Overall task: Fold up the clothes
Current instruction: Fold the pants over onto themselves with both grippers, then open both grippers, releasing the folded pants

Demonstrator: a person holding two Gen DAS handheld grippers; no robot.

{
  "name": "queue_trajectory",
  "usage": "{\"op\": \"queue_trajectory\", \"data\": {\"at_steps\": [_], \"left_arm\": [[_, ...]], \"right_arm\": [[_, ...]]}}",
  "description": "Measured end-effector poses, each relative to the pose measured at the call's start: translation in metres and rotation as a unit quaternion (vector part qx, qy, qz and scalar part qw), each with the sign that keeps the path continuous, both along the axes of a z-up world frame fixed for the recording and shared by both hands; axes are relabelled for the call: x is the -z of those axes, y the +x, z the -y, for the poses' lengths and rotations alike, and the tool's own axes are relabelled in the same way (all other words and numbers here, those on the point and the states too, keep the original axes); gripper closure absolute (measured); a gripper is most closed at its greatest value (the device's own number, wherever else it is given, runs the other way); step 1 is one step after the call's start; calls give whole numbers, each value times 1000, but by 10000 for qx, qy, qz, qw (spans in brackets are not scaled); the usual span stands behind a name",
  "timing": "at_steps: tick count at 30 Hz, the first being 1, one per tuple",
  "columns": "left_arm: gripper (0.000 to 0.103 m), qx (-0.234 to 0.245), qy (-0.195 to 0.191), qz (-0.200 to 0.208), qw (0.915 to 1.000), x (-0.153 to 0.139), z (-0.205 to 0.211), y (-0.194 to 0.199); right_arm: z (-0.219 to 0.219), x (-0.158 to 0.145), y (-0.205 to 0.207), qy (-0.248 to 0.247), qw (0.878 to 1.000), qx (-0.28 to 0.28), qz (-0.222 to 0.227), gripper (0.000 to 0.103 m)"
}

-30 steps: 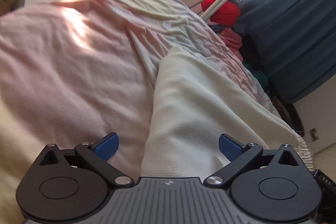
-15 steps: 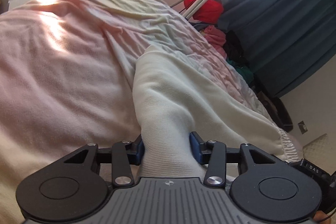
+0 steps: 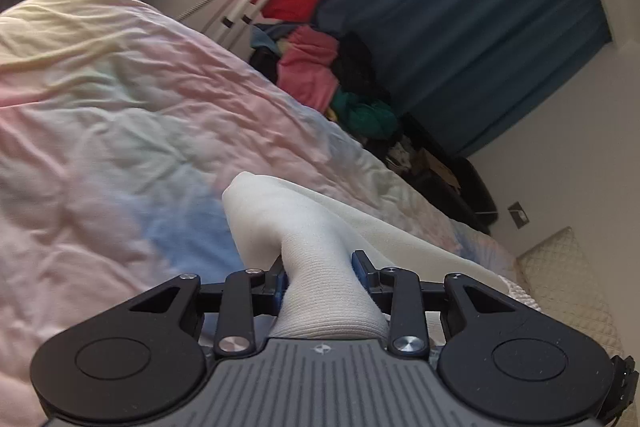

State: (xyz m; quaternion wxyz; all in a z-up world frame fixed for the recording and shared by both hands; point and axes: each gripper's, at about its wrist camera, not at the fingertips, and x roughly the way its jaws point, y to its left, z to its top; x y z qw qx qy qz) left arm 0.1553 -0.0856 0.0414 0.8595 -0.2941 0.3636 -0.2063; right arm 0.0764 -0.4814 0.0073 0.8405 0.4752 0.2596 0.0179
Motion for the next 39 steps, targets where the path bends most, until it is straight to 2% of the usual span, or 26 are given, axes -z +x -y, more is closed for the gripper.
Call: {"op": "queue_trajectory", "data": {"at_steps": [4,7,11,13,15,20,24,27,29,31,35,39], "left_arm": [[70,421,-11,-52,9991,-6,122,59],[71,658,-63,-135,9977,-2,207,102],[71,1087,184,-239,9936,21,292,147],[72,1312,388,-317,9901,38,329,169],[72,1508,680,-179,9861,53,352,179],[73,1681,652,-420,9827,102,356,189],[72,1956,859,-281,9765,122,340,167],[68,2038,874,-184,9749,141,324,147],[64,2039,798,-150,9756,144,314,141],[64,2025,919,-130,9749,135,309,135],[64,2106,1392,253,9673,99,304,111],[61,2195,1549,622,9612,53,295,80]], "right_arm": [[95,-16,16,-170,9979,619,-71,59],[157,-14,30,-239,9941,1049,-165,59],[229,8,54,-67,9864,1594,-396,59],[248,26,63,-35,9831,1767,-473,59],[266,45,72,-3,9795,1937,-548,59],[273,102,63,79,9768,2018,-707,59],[249,142,28,153,9737,2136,-783,57],[226,174,7,-7,9694,2309,-838,53],[219,186,2,-100,9677,2390,-792,49],[222,184,1,-66,9676,2398,-791,46],[221,150,-4,-309,9636,2323,-1287,43],[192,98,-15,-1436,9517,2189,-1604,44]]}}
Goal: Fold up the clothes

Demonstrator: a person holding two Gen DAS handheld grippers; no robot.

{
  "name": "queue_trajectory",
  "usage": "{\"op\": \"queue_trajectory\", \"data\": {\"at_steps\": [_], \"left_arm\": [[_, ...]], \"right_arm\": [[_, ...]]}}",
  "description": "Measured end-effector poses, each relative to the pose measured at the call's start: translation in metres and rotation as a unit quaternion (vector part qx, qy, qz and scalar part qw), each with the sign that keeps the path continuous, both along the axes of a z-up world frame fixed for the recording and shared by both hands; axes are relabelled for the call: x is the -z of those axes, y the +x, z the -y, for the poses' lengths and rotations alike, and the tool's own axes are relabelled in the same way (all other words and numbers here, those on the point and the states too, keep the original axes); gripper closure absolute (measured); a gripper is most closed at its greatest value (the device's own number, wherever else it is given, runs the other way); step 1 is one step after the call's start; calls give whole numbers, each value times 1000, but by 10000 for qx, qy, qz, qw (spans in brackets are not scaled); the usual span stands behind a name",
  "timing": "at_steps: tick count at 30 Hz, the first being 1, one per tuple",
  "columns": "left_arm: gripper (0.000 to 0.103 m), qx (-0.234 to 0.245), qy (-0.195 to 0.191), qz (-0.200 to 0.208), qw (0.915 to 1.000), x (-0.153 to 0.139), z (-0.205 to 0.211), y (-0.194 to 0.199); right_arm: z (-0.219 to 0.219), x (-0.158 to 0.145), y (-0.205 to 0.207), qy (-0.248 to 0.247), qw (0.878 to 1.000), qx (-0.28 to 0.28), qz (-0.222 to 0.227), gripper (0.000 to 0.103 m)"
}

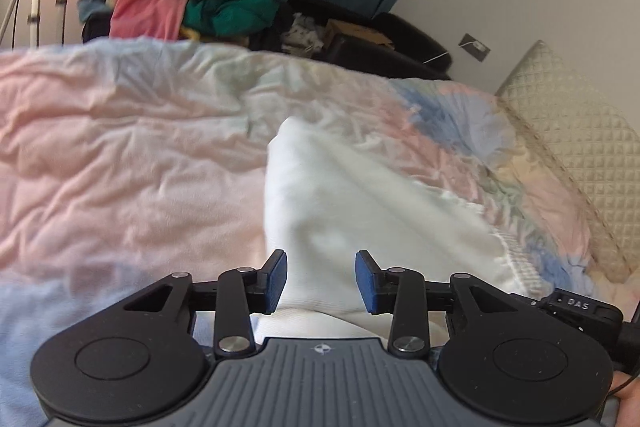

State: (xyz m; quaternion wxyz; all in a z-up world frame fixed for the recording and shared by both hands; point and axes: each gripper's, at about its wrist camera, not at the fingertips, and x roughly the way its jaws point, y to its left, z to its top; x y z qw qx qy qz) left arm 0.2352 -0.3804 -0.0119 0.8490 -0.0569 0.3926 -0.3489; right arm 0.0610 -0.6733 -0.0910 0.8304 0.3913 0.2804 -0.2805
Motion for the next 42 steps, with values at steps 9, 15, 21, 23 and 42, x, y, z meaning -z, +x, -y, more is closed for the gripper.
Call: {"op": "queue_trajectory", "data": {"at_steps": [9,15,21,23,42], "left_arm": [[20,76,318,1448,9889,-112,-28,-109],[0,86,223,1982,9799,-161,-59,-187],[0,73,131,2083,9780,-179,-92,-250],[0,6,176,2154,9764,-179,-104,-270],[0,-554,366,2242,9723,-107,-197,-317]], "right_arm": [[-57,-111,-60,-1398,9879,-635,202,43],[-99,-166,-112,-1831,9755,-1005,685,14],[-153,-188,-147,-2340,9606,-1290,772,16],[-170,-187,-155,-2496,9555,-1358,797,16],[-272,-115,-184,-3126,9328,-1469,1026,16]]}}
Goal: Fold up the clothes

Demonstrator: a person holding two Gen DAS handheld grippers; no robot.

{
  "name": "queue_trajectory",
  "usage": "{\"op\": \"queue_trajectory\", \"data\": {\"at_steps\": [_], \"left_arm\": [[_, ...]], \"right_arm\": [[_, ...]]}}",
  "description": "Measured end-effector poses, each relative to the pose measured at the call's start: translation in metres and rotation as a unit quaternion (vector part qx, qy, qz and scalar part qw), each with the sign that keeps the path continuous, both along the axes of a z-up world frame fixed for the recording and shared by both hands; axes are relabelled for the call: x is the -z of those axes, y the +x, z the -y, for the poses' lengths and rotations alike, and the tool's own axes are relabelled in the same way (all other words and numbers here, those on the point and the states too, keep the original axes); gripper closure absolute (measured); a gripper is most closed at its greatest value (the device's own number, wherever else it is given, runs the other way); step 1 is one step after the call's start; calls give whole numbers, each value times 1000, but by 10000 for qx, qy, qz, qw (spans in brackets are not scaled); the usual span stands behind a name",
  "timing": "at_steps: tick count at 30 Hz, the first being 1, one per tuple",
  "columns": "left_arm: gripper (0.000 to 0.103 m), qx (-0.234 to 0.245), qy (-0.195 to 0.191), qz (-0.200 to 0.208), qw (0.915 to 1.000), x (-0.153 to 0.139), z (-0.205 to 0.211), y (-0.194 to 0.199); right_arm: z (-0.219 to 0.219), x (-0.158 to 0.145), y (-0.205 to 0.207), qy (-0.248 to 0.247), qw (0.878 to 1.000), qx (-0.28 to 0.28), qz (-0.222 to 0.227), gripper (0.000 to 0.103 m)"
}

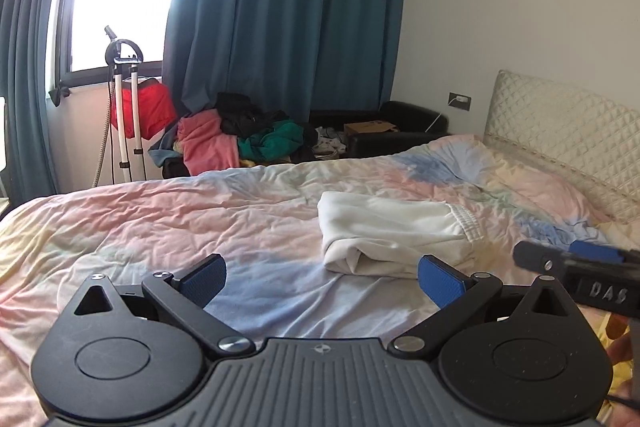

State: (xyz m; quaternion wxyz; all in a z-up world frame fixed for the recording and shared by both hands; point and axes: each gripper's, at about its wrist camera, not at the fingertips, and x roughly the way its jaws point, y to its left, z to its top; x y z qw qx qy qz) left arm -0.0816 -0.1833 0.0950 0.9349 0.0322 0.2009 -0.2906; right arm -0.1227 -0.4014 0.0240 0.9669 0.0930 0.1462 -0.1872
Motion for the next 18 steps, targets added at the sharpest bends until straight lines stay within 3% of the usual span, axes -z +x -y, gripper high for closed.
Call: {"op": "queue_trajectory", "data": {"at_steps": [6,9,18], "left_arm": [[0,85,321,420,9986,22,4,-13],[0,126,217,351,9991,28,5,-7],[0,78,158,215,9996,38,3,3]], "right_arm": [[-14,31,0,-62,9995,322,-51,16],[-15,29,-2,-102,9986,498,115,16],[-25,32,8,-396,9972,607,-172,16]]}}
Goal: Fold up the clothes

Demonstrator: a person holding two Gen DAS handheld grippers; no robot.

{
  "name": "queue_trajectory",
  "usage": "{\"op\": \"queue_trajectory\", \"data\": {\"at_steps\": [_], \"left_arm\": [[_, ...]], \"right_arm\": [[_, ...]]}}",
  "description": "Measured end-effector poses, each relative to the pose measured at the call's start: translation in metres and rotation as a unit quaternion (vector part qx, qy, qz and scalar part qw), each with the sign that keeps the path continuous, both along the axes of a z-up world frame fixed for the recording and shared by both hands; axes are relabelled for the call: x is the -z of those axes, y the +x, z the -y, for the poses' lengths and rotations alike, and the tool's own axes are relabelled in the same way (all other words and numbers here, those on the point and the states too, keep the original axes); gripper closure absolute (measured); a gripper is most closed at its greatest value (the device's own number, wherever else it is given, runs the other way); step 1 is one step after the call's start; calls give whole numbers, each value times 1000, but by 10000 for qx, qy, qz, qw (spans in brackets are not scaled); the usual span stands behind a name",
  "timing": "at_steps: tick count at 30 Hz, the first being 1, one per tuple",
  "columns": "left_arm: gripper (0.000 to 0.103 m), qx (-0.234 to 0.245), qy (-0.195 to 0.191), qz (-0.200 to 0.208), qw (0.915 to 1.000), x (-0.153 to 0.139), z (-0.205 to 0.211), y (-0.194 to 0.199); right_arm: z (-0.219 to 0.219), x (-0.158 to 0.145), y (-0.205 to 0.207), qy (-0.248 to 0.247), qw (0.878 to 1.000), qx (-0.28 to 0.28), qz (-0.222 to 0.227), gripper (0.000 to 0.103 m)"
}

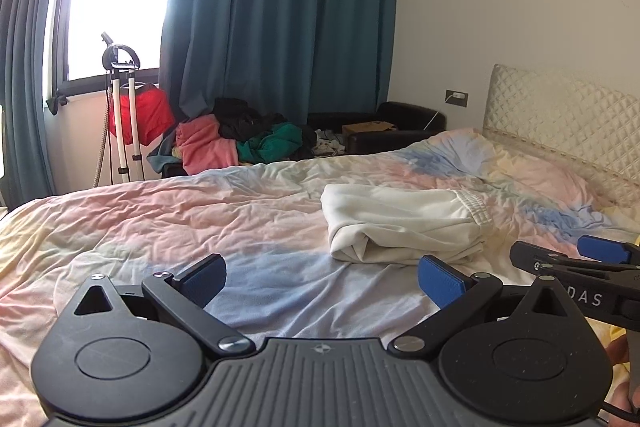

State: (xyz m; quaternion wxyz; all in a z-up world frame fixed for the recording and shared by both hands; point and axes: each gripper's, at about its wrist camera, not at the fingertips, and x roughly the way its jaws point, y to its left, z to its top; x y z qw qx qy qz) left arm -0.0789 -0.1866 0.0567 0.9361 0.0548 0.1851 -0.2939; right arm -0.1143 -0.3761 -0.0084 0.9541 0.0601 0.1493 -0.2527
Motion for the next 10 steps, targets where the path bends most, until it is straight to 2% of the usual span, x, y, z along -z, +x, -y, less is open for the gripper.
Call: {"op": "queue_trajectory", "data": {"at_steps": [10], "left_arm": [[0,-52,109,-65,9999,8,7,3]], "right_arm": [[8,5,1,250,9996,64,-90,16]]}}
